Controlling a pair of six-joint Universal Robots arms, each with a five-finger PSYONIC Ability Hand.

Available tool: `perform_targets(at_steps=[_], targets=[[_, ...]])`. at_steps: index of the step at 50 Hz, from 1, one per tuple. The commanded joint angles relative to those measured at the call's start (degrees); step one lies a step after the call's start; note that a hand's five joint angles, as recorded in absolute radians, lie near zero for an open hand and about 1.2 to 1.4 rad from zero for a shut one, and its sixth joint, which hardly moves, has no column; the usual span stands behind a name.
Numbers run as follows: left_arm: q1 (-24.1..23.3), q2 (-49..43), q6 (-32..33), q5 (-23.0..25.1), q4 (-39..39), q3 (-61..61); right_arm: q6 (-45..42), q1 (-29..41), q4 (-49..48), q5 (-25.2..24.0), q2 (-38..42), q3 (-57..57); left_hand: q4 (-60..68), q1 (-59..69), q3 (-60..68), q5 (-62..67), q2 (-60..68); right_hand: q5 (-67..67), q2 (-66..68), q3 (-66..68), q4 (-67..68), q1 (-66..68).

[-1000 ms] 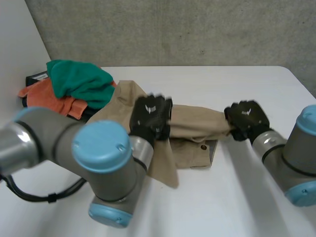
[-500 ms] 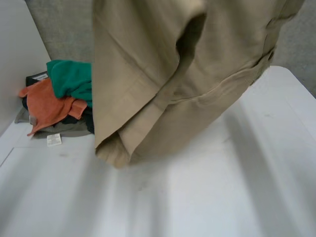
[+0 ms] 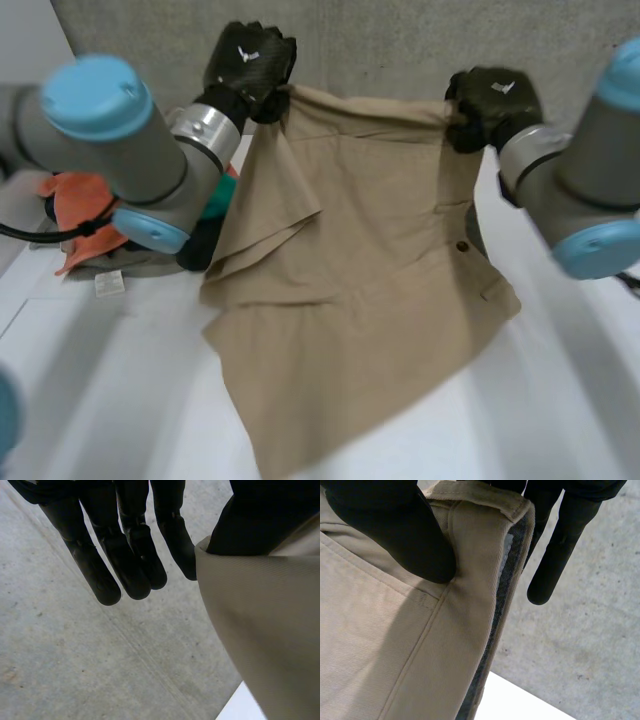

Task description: Fold the laundry.

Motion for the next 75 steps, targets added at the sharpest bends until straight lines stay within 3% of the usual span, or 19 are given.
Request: perform_targets(at_steps=[1,2,3,4,11,17,20,24,30,36,46,57,68,73,75], targets=[[2.24,-13.53,-0.33,0.49,6.29,15.89,-0.8,1.9,-15.0,5.89,10.94,-5.89,-1.14,1.39,-0.64,1.67,-0.96,-37.96,-37.48,-37.94,-38.42,-33.51],[2.33,-15.54,-0.42,-0.12,6.21,19.22,-1.06,1.9,-16.15,6.15,11.65,-6.86,-36.23,-33.7,-35.73,-33.42,-36.05,-58.16,-57.68,-58.14,-58.62,-53.7],[2.33,-16.0,-0.51,-0.65,6.21,20.38,-1.33,1.82,-17.03,6.16,12.26,-8.0,-52.24,-49.71,-51.74,-49.43,-52.06,-58.16,-57.68,-58.14,-58.62,-53.7],[2.42,-16.0,-0.69,-1.44,6.21,21.18,-2.2,1.9,-17.82,6.16,12.88,-10.27,-58.84,-56.31,-58.34,-56.03,-58.66,-58.16,-57.68,-58.14,-58.62,-53.7],[1.28,-11.97,-3.06,-6.01,5.86,19.53,-5.11,1.91,-13.62,4.31,7.54,-11.97,-58.84,-56.31,-58.34,-56.03,-58.66,-58.16,-57.68,-58.14,-58.62,-53.7],[-0.57,2.96,-2.45,-6.89,3.13,1.44,-6.86,1.03,-4.83,-5.08,-1.87,-5.47,-58.84,-56.31,-58.34,-56.03,-58.66,-58.16,-57.68,-58.14,-58.62,-53.7],[-1.09,12.63,-2.01,-7.95,2.17,-10.25,-12.99,-1.25,1.4,-12.28,-6.96,0.84,-57.45,-54.92,-56.95,-54.64,-57.27,-58.16,-57.68,-58.14,-58.62,-53.7],[-2.85,24.49,-1.13,-10.41,-1.52,-24.58,-22.3,-4.24,7.81,-15.63,-11.44,8.4,-54.75,-52.23,-54.26,-51.95,-54.58,-58.16,-57.68,-58.14,-58.62,-53.7],[-6.88,38.46,-0.51,-12.17,-12.84,-44.6,-36.47,-7.23,15.65,-15.64,-14.36,18.17,-42.82,-40.29,-42.32,-40.01,-42.64,-58.09,-57.61,-58.07,-58.55,-53.63],[-12.07,44.2,-0.51,-12.17,-17.35,-61.66,-45.97,-12.5,17.86,-17.31,-14.8,29.68,-38.77,-36.25,-38.27,-35.96,-38.59,-44.63,-44.14,-44.6,-45.08,-40.17],[-14.1,38.23,-1.04,-12.26,-12.96,-73.03,-45.55,-16.99,3.73,-26.62,-11.21,38.39,-38.77,-36.25,-38.28,-35.97,-38.6,-39.26,-38.77,-39.24,-39.71,-34.8],[-11.64,32.08,-0.34,-14.8,-3.47,-73.04,-40.97,-16.64,-3.85,-27.16,-3.29,37.08,-36.42,-33.9,-35.93,-33.62,-36.25,-29.15,-28.67,-29.13,-29.61,-24.69],[-11.64,27.77,1.16,-17.79,4.36,-71.81,-40.71,-16.29,-8.16,-26.45,1.1,33.74,-18.26,-15.74,-17.77,-15.46,-18.09,-21.24,-20.76,-21.22,-21.7,-16.79],[-11.55,26.01,3.7,-17.71,5.15,-71.01,-39.83,-14.97,-8.25,-26.36,2.42,31.98,-8.18,-5.65,-7.68,-5.37,-8.0,-7.33,-6.85,-7.31,-7.79,-2.88],[-11.55,25.83,4.58,-17.71,5.94,-70.75,-39.39,-14.71,-8.25,-26.36,2.6,31.72,1.72,4.25,2.22,4.53,1.9,-2.76,-2.28,-2.74,-3.22,1.7]])
